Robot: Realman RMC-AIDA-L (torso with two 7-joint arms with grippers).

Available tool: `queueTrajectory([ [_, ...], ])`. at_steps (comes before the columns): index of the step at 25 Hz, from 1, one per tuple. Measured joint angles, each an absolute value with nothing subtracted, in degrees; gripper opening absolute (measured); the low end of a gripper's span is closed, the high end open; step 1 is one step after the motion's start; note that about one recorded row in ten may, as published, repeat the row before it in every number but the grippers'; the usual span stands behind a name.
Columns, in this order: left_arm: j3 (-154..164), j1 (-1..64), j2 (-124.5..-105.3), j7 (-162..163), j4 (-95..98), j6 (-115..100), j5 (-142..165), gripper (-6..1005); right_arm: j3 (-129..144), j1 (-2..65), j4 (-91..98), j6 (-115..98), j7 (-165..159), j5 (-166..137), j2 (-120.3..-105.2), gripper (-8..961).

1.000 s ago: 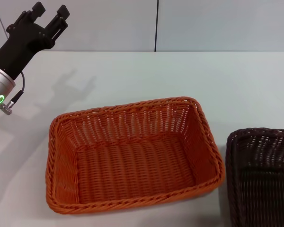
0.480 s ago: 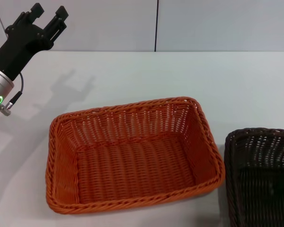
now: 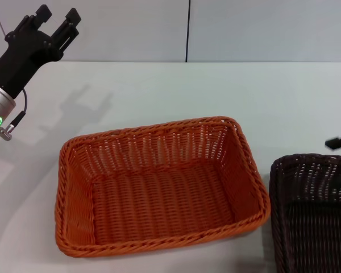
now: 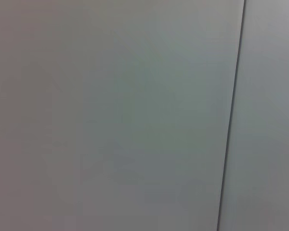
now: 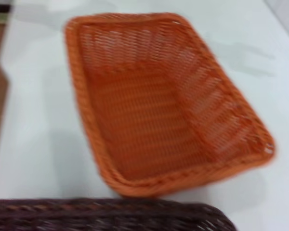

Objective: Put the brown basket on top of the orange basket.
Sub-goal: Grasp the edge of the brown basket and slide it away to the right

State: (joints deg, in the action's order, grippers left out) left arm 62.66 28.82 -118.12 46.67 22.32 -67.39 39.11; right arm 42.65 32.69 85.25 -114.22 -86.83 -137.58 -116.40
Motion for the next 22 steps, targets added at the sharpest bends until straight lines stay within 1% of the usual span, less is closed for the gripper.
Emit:
queueTrajectory([
  [3,62.7,28.6,-118.13,46.7,22.3,-67.4,39.1,715,43.0,34.1,82.4,-111.0,-86.8,-140.7,-116.05,679],
  [8,62.7,28.0,-118.12,46.7,22.3,-67.3,39.1,715,43.9,35.0,78.1,-106.1,-86.6,-144.6,-115.99,675],
  [22,62.7,27.9,-117.96,46.7,22.3,-66.9,39.1,715,47.0,35.6,66.9,-96.7,-86.5,-151.3,-115.89,636],
])
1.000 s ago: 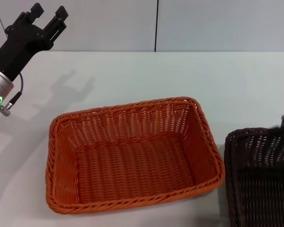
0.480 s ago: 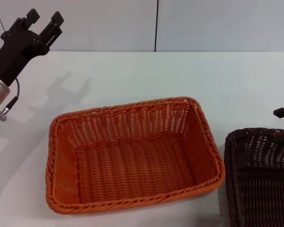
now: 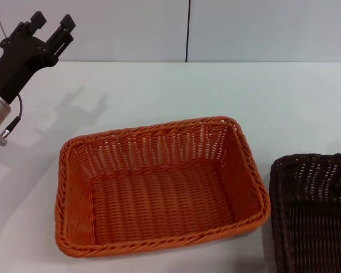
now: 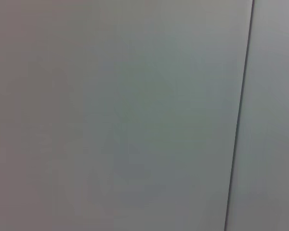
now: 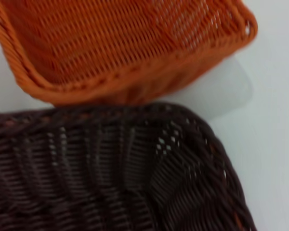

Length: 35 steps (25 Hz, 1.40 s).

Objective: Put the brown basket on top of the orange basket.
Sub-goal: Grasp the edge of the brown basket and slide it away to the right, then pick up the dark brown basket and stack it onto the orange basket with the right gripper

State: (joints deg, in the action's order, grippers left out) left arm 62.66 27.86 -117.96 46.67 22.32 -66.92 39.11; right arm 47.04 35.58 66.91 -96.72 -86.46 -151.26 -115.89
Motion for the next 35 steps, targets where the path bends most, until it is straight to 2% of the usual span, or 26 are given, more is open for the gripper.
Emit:
queueTrajectory([
  [4,62.7,27.9,-117.94,46.7,22.3,-66.5,39.2,716,46.6,35.8,63.5,-94.8,-85.7,-151.4,-114.93,625],
  [8,62.7,27.9,-117.94,46.7,22.3,-66.4,39.2,716,46.0,35.8,63.4,-95.0,-84.8,-150.7,-114.85,614],
  [13,62.7,27.9,-117.99,46.7,22.0,-66.4,39.3,716,45.9,35.7,63.9,-96.0,-84.8,-150.8,-114.65,401],
  [15,62.7,27.9,-118.00,46.7,21.6,-66.4,39.3,716,45.9,35.6,63.8,-96.3,-84.8,-150.8,-114.43,376],
  [19,62.2,27.3,-117.98,46.7,21.5,-66.5,39.2,716,45.0,35.8,60.6,-97.6,-84.8,-150.5,-112.30,325],
  [24,61.6,27.0,-117.95,46.6,21.3,-66.7,39.2,715,42.4,36.3,57.6,-98.3,-84.8,-150.4,-110.99,294],
  [26,61.6,27.0,-117.95,46.1,21.2,-66.6,39.2,715,39.5,36.8,54.9,-99.2,-85.0,-150.4,-109.55,281],
  [31,61.4,27.0,-118.03,44.6,21.0,-66.5,39.1,715,35.8,37.2,52.9,-100.6,-85.7,-150.4,-108.28,241],
  [35,60.5,27.0,-118.18,44.6,20.9,-66.5,39.1,716,34.3,37.0,52.6,-101.0,-87.0,-150.4,-108.15,210],
])
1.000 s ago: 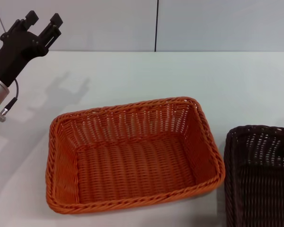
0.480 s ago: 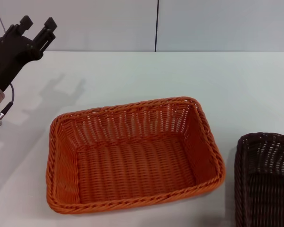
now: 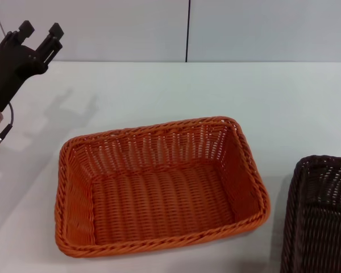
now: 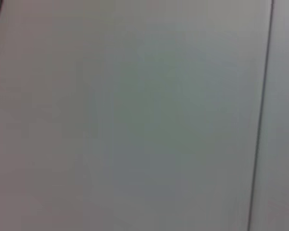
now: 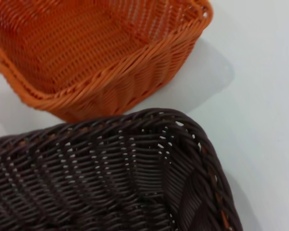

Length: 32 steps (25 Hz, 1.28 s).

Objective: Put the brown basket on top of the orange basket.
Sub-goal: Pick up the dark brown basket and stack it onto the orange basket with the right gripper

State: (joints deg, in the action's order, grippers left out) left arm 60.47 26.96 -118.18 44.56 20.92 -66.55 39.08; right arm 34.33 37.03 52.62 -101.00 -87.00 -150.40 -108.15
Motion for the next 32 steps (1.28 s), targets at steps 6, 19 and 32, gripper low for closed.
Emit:
queueTrajectory([
  [6,58.0,26.5,-118.18,45.7,20.8,-66.8,37.7,716,33.7,36.6,50.0,-100.6,-93.1,-150.7,-107.91,190],
  [19,57.9,26.5,-118.13,45.2,20.9,-66.6,37.5,715,32.2,34.7,50.5,-100.9,-93.3,-150.2,-109.31,187],
  [32,55.9,27.5,-118.42,44.5,19.2,-66.1,35.7,715,29.8,27.4,62.7,-106.7,-87.2,-145.1,-111.14,177],
])
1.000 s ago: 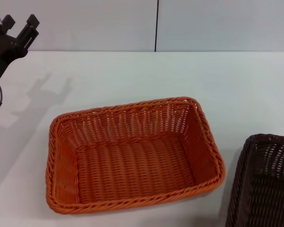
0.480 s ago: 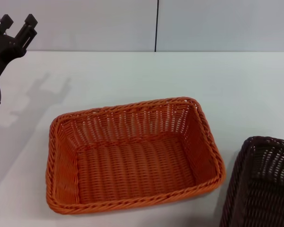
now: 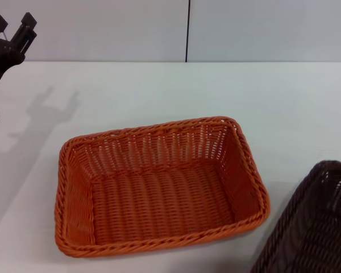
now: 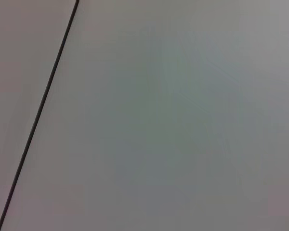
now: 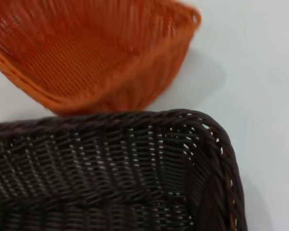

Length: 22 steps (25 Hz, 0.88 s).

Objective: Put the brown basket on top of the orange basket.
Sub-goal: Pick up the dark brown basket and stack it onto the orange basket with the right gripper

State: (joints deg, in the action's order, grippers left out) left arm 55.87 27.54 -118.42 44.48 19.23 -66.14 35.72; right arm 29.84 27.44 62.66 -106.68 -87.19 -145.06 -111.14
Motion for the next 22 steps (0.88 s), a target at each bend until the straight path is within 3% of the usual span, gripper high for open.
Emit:
queueTrajectory([
  [22,55.9,28.0,-118.47,44.4,18.4,-65.1,35.2,712,21.6,24.3,63.3,-124.0,-80.2,-124.3,-110.35,147],
])
